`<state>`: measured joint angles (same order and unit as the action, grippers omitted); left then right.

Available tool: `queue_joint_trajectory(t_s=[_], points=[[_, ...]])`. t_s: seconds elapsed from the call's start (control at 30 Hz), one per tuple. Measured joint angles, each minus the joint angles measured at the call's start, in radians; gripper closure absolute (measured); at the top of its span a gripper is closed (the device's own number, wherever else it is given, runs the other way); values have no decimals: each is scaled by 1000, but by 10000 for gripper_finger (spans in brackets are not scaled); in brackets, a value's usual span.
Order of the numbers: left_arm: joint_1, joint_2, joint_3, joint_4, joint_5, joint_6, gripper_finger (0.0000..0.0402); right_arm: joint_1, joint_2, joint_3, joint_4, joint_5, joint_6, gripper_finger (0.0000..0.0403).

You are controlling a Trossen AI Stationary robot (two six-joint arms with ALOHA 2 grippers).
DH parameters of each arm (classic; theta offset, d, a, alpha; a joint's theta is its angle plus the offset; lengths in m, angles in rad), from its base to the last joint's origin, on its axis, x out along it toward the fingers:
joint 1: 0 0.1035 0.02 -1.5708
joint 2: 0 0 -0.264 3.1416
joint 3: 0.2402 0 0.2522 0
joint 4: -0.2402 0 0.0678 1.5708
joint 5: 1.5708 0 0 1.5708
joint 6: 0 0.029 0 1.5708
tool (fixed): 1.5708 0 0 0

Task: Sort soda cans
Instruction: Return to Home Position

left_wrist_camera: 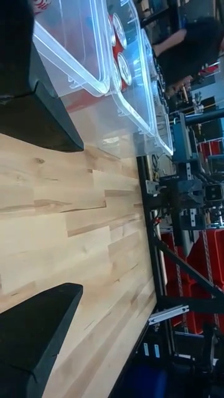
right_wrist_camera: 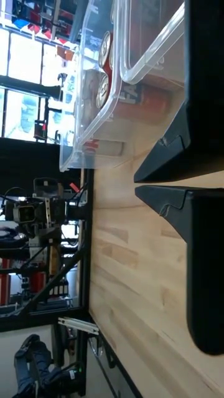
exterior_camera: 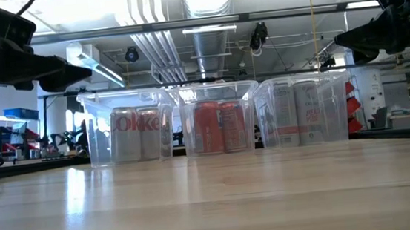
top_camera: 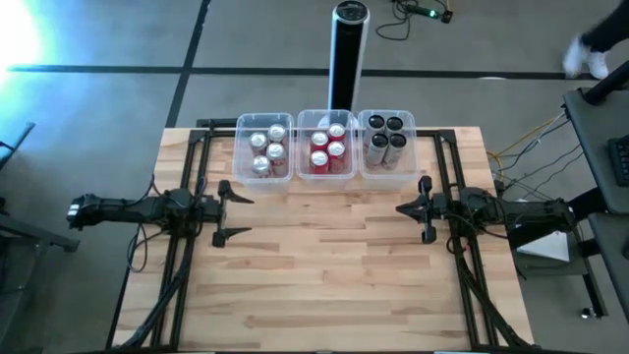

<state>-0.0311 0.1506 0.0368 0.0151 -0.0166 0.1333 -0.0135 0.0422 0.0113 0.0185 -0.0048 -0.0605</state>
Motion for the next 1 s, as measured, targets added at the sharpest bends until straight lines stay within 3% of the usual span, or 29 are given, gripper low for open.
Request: queue_joint_trajectory(t_s=[1.0], points=[[0, 55, 2, -1, 1, 0, 55, 0, 0, 0, 1, -1, -1, 390]])
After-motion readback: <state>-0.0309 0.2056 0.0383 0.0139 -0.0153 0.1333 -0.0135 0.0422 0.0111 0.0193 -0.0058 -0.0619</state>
